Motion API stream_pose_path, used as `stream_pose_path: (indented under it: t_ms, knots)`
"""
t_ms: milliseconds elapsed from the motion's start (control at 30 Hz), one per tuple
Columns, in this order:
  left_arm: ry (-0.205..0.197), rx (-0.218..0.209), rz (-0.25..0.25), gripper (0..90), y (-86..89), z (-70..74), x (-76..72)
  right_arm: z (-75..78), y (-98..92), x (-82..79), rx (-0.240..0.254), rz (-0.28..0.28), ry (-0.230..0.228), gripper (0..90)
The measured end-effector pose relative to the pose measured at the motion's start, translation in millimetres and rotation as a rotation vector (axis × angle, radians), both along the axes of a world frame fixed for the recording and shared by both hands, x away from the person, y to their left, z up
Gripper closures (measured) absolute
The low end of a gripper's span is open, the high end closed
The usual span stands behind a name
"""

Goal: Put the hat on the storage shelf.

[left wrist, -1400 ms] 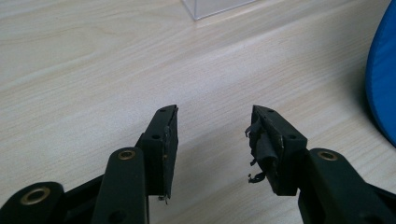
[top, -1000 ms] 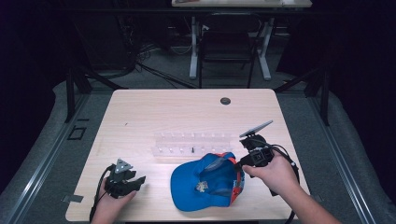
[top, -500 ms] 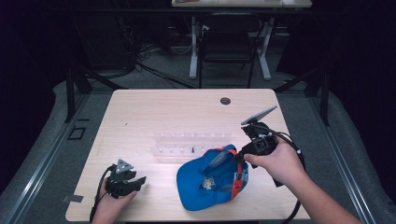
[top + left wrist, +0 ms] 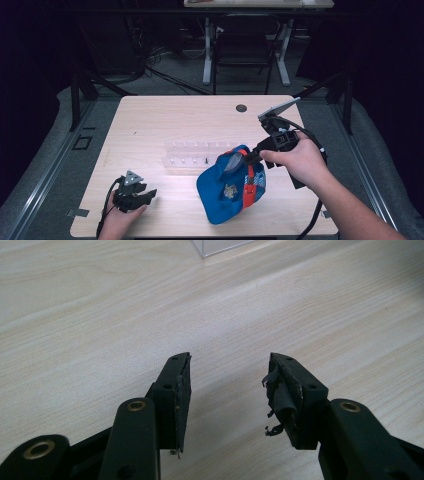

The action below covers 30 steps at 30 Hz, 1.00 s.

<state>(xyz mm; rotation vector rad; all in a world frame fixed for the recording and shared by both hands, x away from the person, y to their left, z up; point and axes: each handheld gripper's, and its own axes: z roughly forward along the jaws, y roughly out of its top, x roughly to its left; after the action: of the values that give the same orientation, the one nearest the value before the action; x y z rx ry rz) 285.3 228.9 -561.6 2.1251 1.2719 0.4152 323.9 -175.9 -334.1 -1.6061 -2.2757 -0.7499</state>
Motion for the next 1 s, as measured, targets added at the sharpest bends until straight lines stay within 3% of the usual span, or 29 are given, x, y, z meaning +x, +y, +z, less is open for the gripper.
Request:
stream_pose_path:
  t_ms: [233,567,767,1000]
  knots:
    - [-0.005,-0.002,0.001,52.6,-0.4,-0.1,-0.2,7.6,-2.3,5.6,0.119,0.002,0.03,78.2]
    - [-0.006,-0.006,-0.015,52.6,-5.6,0.4,-1.5,12.6,-10.7,14.2,0.291,-0.038,0.032,78.2]
    - [-0.015,-0.005,-0.03,52.5,-11.8,1.2,-3.5,16.6,-13.7,21.1,0.358,-0.063,0.023,78.2]
    - [-0.043,0.016,-0.094,54.1,-25.7,13.9,-10.7,25.8,-9.7,27.0,0.396,-0.08,0.008,78.2]
